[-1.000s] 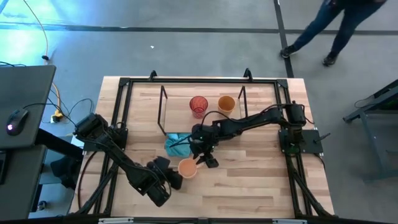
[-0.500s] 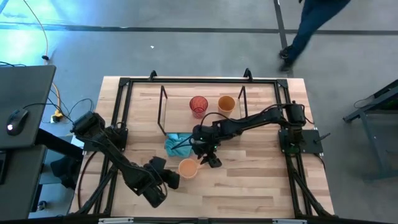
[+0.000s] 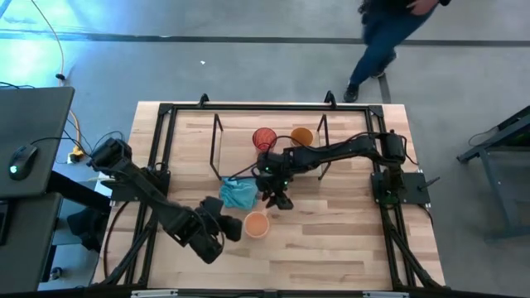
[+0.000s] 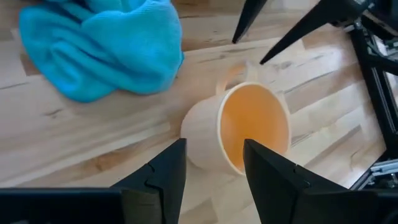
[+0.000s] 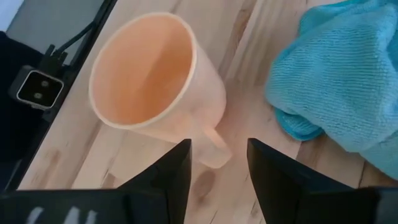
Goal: Stack small to large cups/mugs on shelf
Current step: Put the light yellow mug on the shelf
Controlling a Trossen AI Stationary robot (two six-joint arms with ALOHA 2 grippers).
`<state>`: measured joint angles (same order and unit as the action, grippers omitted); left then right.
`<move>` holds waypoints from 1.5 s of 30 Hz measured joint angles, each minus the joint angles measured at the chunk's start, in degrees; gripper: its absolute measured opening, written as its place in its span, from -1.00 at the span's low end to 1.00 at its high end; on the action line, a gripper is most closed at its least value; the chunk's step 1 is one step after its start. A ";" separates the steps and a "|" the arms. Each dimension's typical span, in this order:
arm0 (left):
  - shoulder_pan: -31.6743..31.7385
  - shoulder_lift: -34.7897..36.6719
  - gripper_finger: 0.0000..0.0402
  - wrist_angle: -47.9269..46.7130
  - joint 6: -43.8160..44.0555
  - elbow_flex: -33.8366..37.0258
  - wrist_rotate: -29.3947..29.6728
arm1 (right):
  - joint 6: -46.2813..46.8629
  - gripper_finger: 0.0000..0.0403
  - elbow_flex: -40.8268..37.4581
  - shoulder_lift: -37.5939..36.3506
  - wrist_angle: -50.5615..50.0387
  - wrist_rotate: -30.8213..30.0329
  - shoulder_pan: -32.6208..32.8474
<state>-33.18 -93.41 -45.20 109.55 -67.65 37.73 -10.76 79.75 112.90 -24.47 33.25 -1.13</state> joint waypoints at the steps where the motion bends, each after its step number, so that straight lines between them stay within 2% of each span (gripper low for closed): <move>1: 0.38 0.01 -0.27 -0.02 -0.77 0.01 -0.35 | -0.31 -0.26 0.01 0.00 -0.20 0.02 0.21; 6: 1.80 0.01 -0.27 -0.04 -4.04 0.01 -2.32 | -4.74 -0.26 0.02 0.00 -3.64 0.40 1.10; 11: 1.68 0.01 -0.27 -0.65 -4.32 0.01 -1.86 | -7.31 -0.26 0.02 0.00 -6.67 0.31 1.16; 18: 1.68 0.01 -0.27 -1.47 -3.88 0.01 -1.57 | -7.27 -0.26 0.02 0.00 -4.73 -2.75 1.16; 38: 1.57 -0.01 -0.27 -3.45 -3.86 0.04 -2.57 | -6.59 -0.26 0.02 -0.07 0.35 -2.82 4.12; 45: -0.95 -0.01 -0.27 -5.95 -0.75 0.04 -3.06 | -5.74 -0.31 0.02 -0.07 -0.06 -2.94 4.42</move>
<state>-34.14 -93.42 -51.15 108.79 -67.61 34.68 -16.50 79.77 112.84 -24.53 30.31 3.29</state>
